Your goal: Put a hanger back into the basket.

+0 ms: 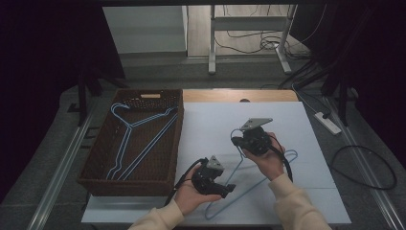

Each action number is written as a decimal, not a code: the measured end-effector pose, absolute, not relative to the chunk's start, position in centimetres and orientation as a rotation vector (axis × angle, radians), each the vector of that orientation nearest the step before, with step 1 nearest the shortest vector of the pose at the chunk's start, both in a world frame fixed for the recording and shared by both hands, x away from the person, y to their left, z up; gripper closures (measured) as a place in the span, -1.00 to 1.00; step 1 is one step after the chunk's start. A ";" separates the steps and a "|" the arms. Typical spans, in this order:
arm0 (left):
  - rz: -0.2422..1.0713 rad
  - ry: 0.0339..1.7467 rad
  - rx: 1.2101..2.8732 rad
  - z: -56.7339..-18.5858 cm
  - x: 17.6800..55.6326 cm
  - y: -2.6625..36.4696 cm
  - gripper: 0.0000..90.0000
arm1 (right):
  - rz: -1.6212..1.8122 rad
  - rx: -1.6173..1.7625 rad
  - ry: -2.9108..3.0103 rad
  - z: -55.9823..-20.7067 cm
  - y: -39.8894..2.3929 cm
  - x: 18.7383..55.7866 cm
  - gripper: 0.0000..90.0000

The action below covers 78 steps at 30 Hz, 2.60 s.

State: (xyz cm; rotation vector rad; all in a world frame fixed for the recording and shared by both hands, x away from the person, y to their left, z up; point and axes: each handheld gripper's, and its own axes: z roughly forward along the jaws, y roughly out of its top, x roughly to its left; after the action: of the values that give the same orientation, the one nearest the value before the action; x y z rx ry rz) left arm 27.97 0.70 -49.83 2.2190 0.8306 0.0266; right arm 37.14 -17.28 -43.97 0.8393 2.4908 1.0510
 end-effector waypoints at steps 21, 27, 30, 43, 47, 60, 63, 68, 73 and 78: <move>0.005 0.882 2.181 -50.6 28.9 0.9 0.89 | 1.132 0.831 2.445 -42.9 -17.8 36.3 0.95; 0.005 0.881 2.099 -49.7 28.8 1.6 0.92 | 1.270 0.849 2.380 -41.4 -19.7 35.0 0.83; 0.003 0.877 2.083 -49.3 28.6 1.8 0.92 | 1.350 0.874 2.353 -41.0 -20.7 33.9 0.57; -0.024 0.901 2.012 -47.9 28.4 3.3 0.92 | 1.424 0.851 2.230 -42.4 -24.8 30.5 -0.34; -0.015 0.911 1.991 -47.1 28.1 3.8 0.92 | 1.432 0.862 2.218 -43.5 -26.3 29.6 -0.39; 0.029 0.882 1.898 -42.8 27.2 7.0 0.92 | 1.391 0.955 2.201 -45.9 -29.2 28.9 -0.40; 0.050 0.878 1.876 -41.8 27.0 8.2 0.92 | 1.390 0.969 2.198 -46.2 -29.4 29.0 -0.40; 0.065 0.888 1.830 -40.7 27.1 10.2 0.92 | 1.369 0.971 2.202 -46.4 -29.4 29.2 -0.40; 0.080 0.910 1.794 -40.1 27.3 12.2 0.92 | 1.356 0.974 2.207 -46.6 -29.4 29.3 -0.40; 0.092 0.921 1.776 -39.7 27.4 13.6 0.92 | 1.348 0.984 2.207 -46.7 -29.6 29.4 -0.40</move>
State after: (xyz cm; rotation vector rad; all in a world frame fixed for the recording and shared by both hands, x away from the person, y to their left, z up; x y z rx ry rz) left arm 27.38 13.60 -39.70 1.7762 0.9207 0.0916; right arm 29.42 -29.60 -46.75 0.9842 2.2072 1.3479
